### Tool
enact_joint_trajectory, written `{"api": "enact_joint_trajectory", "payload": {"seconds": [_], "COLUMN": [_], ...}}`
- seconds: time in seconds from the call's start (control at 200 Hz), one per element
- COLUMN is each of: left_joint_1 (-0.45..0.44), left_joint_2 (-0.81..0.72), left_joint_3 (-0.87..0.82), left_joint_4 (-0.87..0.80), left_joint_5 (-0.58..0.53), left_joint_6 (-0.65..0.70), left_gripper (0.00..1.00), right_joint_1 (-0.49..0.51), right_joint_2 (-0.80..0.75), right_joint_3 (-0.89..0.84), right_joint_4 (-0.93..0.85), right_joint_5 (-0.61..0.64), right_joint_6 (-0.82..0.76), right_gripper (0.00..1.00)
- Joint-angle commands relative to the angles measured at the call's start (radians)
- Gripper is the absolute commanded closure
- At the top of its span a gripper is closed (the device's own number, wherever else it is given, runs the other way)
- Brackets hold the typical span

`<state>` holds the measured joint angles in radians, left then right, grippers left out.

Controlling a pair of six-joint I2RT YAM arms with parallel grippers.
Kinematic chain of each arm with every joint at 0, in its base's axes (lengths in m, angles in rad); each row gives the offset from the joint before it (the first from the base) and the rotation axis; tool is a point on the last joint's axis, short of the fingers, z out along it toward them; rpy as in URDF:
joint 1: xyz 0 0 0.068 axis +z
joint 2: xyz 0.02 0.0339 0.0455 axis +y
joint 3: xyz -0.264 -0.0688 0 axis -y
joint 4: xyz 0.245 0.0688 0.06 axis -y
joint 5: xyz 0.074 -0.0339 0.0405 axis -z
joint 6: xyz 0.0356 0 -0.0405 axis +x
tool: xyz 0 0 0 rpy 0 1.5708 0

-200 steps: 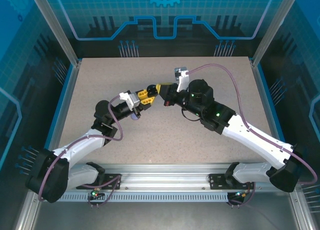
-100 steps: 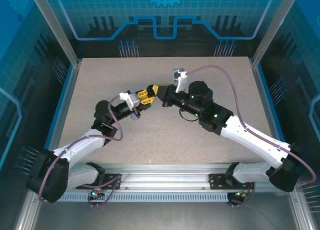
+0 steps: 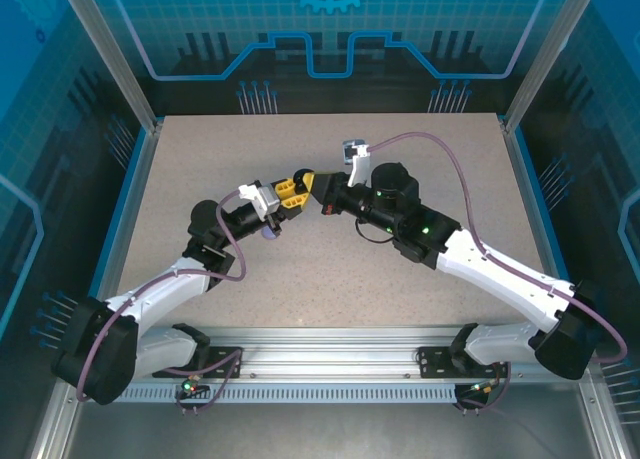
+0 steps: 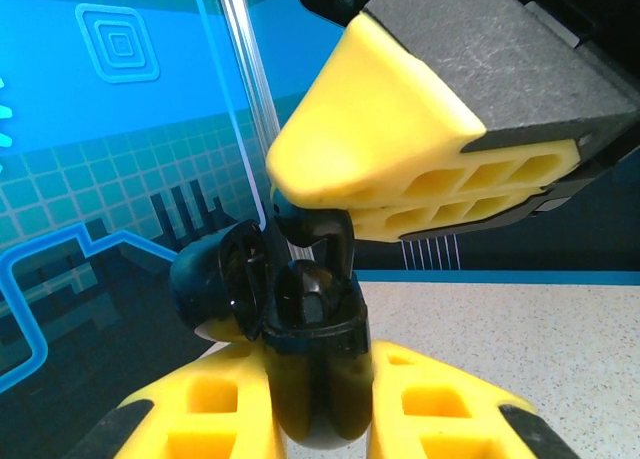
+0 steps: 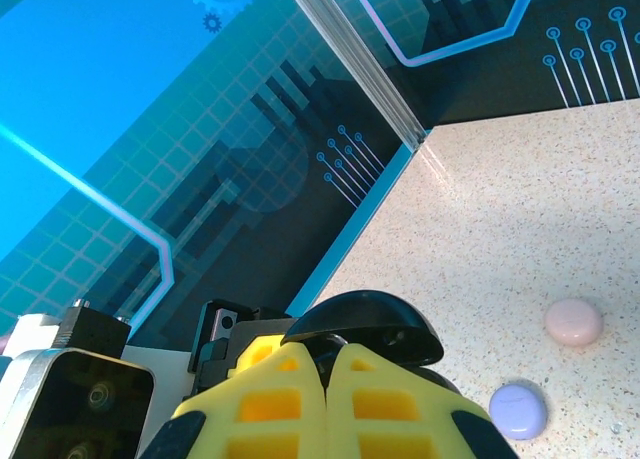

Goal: Insert the wireless bluetooth earbuds into the charging case

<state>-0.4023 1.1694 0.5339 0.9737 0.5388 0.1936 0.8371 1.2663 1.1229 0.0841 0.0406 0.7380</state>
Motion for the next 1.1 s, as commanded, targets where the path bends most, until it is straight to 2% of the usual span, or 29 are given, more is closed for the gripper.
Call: {"api": "enact_joint_trajectory", "payload": {"seconds": [0.0,0.185,0.22,0.445,0.67,0.75,0.865,1.096], "left_joint_1": [-0.006,-0.005,-0.005,-0.005,-0.006,-0.006,-0.006,-0.007], "left_joint_2": [-0.022,-0.021,-0.022,-0.022,-0.020,-0.019,-0.016,-0.012], "left_joint_3": [0.023,0.022,0.022,0.017,0.019,0.020,0.020,0.022], "left_joint_4": [0.051,0.044,0.044,0.040,0.040,0.040,0.041,0.040], "left_joint_5": [0.021,0.024,0.024,0.024,0.023,0.025,0.024,0.025], "left_joint_6": [0.016,0.017,0.016,0.015,0.011,0.007,0.006,0.008], "left_gripper": [1.00,1.00,1.00,1.00,1.00,1.00,1.00,1.00], "right_joint_1": [0.014,0.037,0.037,0.033,0.024,0.015,0.003,-0.047], "right_joint_2": [0.025,0.050,0.054,0.051,0.038,0.030,0.012,-0.011], "right_joint_3": [-0.005,0.037,0.048,0.102,0.152,0.160,0.165,0.212], "right_joint_4": [-0.015,-0.110,-0.124,-0.134,-0.156,-0.159,-0.162,-0.234], "right_joint_5": [-0.012,0.041,0.045,0.072,0.089,0.094,0.101,0.089], "right_joint_6": [0.011,-0.029,-0.031,-0.061,-0.092,-0.098,-0.105,-0.135], "right_gripper": [1.00,1.00,0.98,0.68,0.42,0.36,0.30,0.29]}}
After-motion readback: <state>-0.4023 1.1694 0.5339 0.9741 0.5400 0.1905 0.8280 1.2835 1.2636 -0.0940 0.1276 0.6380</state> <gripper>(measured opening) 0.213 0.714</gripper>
